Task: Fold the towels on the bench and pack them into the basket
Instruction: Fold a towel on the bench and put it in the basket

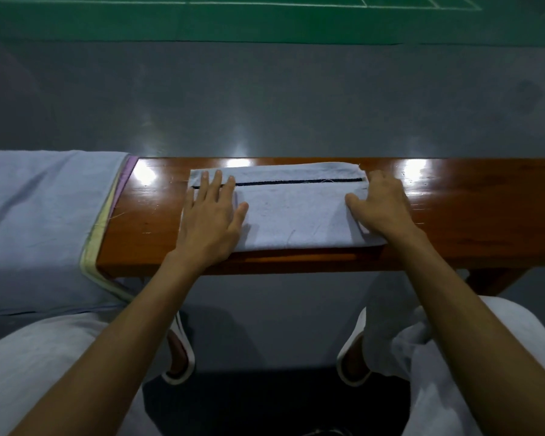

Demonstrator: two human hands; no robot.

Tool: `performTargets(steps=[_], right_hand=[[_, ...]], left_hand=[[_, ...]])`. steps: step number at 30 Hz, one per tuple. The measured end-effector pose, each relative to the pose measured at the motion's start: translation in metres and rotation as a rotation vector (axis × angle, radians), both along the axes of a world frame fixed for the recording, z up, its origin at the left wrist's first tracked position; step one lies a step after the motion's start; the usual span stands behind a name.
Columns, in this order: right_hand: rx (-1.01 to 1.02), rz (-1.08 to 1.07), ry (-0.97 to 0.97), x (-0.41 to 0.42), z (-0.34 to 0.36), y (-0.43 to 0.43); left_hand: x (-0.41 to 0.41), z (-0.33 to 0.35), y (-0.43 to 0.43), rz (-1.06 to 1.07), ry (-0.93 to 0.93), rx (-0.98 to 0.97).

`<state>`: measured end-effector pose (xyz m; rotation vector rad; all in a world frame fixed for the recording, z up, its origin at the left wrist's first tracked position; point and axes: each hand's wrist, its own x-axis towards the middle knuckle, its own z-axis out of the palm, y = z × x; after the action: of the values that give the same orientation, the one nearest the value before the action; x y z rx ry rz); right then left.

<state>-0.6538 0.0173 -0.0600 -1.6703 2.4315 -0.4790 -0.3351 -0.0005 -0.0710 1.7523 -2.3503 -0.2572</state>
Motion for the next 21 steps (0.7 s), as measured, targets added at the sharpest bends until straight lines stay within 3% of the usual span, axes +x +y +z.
performTargets(steps=[9, 14, 16, 18, 21], right_hand=[[0.087, -0.169, -0.121, -0.001, 0.001, 0.001], [0.118, -0.165, -0.317, -0.007, 0.011, 0.004], [0.063, -0.167, -0.386, -0.016, 0.023, 0.007], [-0.011, -0.179, -0.422, -0.025, 0.039, 0.011], [-0.098, -0.212, -0.495, -0.038, 0.053, 0.014]], left_hand=[[-0.021, -0.017, 0.015, -0.073, -0.041, 0.021], [-0.032, -0.015, 0.02, -0.05, 0.034, 0.039], [-0.04, -0.008, 0.024, -0.057, 0.303, 0.087], [-0.046, 0.008, 0.028, -0.025, 0.721, 0.17], [-0.044, 0.026, 0.021, 0.109, 0.961, 0.21]])
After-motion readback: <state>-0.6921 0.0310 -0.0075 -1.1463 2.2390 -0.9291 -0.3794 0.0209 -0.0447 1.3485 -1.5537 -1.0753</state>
